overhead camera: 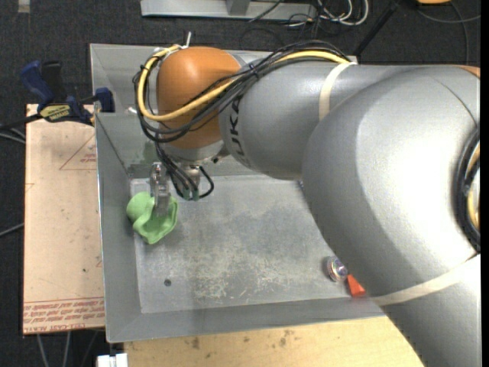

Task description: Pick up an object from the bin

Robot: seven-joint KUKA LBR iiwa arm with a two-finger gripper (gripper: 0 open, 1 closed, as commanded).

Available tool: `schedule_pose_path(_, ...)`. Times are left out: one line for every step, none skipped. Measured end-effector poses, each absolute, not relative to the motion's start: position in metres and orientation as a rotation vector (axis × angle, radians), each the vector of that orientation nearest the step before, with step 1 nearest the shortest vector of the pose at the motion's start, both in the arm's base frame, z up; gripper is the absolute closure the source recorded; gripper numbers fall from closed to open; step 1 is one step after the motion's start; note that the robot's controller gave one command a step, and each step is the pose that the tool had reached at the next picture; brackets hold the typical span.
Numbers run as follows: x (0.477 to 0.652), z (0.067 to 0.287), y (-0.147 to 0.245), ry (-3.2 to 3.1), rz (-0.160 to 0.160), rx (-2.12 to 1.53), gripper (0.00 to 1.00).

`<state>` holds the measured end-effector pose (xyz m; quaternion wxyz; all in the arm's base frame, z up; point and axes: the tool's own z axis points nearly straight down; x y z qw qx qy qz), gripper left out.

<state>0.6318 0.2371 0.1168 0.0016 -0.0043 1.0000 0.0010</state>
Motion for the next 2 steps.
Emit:
schedule_pose_path(0.574,0.196,0.237,3.063,0.003,-0.676,1.00)
schedule_pose_path(0.543,0.250,0.229,3.067,0.004,-0.647,1.00)
